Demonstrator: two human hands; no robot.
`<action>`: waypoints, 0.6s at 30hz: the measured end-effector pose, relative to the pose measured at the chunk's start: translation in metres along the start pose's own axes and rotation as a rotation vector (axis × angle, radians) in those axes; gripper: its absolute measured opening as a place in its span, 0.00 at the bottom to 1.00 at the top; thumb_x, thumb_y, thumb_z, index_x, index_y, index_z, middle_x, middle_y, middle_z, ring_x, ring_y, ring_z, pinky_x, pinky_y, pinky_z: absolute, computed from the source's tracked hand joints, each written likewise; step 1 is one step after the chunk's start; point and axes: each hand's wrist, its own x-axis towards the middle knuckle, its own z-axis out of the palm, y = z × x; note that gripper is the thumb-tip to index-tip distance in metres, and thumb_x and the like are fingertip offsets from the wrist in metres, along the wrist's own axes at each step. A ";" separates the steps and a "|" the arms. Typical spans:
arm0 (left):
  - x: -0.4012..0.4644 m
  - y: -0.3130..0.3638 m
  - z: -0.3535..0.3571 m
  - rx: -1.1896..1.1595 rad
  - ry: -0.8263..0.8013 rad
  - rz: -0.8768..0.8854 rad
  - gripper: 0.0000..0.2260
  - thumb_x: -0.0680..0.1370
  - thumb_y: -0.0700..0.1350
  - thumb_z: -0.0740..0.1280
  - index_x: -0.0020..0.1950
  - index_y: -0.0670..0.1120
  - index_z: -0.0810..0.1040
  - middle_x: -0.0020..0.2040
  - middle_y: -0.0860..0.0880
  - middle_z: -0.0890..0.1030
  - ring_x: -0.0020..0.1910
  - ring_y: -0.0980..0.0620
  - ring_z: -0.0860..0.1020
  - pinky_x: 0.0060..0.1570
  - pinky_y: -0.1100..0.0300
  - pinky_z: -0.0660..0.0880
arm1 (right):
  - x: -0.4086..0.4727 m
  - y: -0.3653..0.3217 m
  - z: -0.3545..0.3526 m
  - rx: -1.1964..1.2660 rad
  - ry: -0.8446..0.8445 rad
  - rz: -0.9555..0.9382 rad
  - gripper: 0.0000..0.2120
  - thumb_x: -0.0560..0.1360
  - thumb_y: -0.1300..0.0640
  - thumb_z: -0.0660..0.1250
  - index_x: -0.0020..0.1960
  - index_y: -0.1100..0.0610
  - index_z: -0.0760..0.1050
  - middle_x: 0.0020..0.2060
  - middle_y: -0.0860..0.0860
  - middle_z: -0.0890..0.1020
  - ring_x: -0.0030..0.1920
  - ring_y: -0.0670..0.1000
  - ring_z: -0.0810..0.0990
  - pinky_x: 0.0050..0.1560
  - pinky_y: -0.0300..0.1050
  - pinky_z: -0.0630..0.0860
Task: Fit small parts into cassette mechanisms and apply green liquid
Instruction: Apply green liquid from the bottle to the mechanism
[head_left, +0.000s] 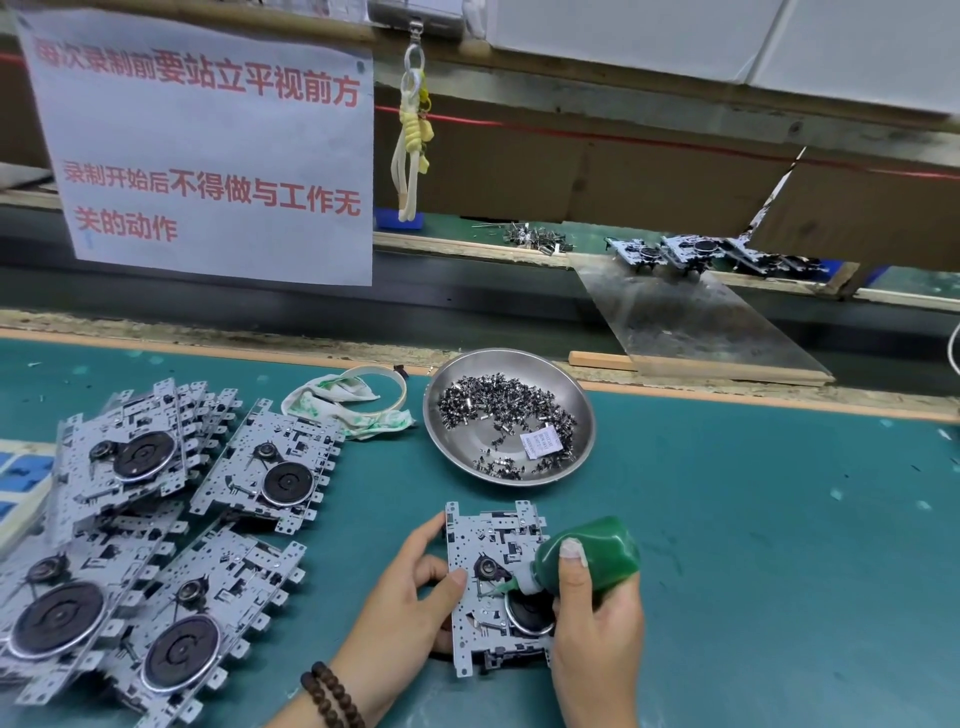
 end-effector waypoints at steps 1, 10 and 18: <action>0.000 0.000 0.000 0.001 0.001 -0.001 0.21 0.78 0.36 0.61 0.67 0.55 0.66 0.31 0.53 0.78 0.31 0.57 0.78 0.29 0.60 0.76 | 0.000 0.000 0.000 0.007 0.002 0.007 0.14 0.65 0.45 0.64 0.45 0.53 0.74 0.38 0.53 0.81 0.42 0.56 0.79 0.50 0.60 0.76; -0.001 0.001 0.000 0.014 0.006 -0.001 0.22 0.78 0.36 0.62 0.68 0.53 0.65 0.32 0.52 0.77 0.31 0.56 0.77 0.30 0.59 0.76 | -0.001 -0.002 0.000 0.007 0.001 0.015 0.15 0.65 0.45 0.64 0.44 0.55 0.74 0.34 0.51 0.81 0.37 0.52 0.78 0.48 0.60 0.75; 0.000 0.000 -0.001 0.019 0.007 -0.012 0.22 0.78 0.37 0.62 0.69 0.54 0.65 0.33 0.52 0.78 0.33 0.55 0.77 0.31 0.58 0.77 | -0.001 0.000 -0.002 -0.001 0.004 0.003 0.15 0.65 0.45 0.64 0.45 0.55 0.74 0.36 0.52 0.81 0.40 0.55 0.79 0.50 0.63 0.75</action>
